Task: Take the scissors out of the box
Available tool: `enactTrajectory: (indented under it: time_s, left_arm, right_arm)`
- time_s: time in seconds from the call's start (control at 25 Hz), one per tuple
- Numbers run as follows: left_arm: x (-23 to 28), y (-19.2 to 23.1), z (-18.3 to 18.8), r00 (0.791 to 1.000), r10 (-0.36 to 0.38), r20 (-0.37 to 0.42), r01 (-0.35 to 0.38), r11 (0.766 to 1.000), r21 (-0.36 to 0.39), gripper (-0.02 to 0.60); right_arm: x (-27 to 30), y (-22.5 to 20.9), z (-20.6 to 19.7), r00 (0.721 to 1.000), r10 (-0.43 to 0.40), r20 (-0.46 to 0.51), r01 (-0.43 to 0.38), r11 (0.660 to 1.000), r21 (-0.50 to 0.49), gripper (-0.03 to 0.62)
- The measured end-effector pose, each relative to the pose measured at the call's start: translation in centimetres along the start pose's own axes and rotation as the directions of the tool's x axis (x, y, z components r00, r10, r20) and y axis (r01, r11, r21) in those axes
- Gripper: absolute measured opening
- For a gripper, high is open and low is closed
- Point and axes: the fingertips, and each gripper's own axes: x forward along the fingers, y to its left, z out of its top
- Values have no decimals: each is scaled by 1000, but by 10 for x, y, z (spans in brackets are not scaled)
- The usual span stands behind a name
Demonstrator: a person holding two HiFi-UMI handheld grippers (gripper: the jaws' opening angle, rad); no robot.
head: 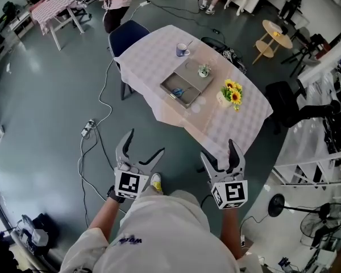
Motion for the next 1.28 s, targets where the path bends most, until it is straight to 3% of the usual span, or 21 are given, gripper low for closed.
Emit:
enactTrajectory:
  time_s: [0.36,0.6,0.8,0.96,1.28]
  left_arm:
    - [75,23,-1,1000,-24,-7,24,999,-28,468]
    - [139,40,-16,998,0,-59,-1,1000,-18,466]
    - [191,65,-27,992,53,-112,-57,998,-29,466]
    - [236,74,-32,979,91,-180,-84,995,47,466]
    - [291,91,-53,958,126,-258,-117,992,48,465]
  right_arm:
    - [64,-34,-11,998,27,-65,-29,999,-28,373]
    - [136,-65,-16,989,130,-73,-133,991,-33,340]
    - [207,-86,-18,966,239,-100,-245,968,-60,299]
    - [250,-109,-30,941,310,-135,-318,947,-40,282]
    - [312,-131,-57,895,399,-200,-421,903,-81,264]
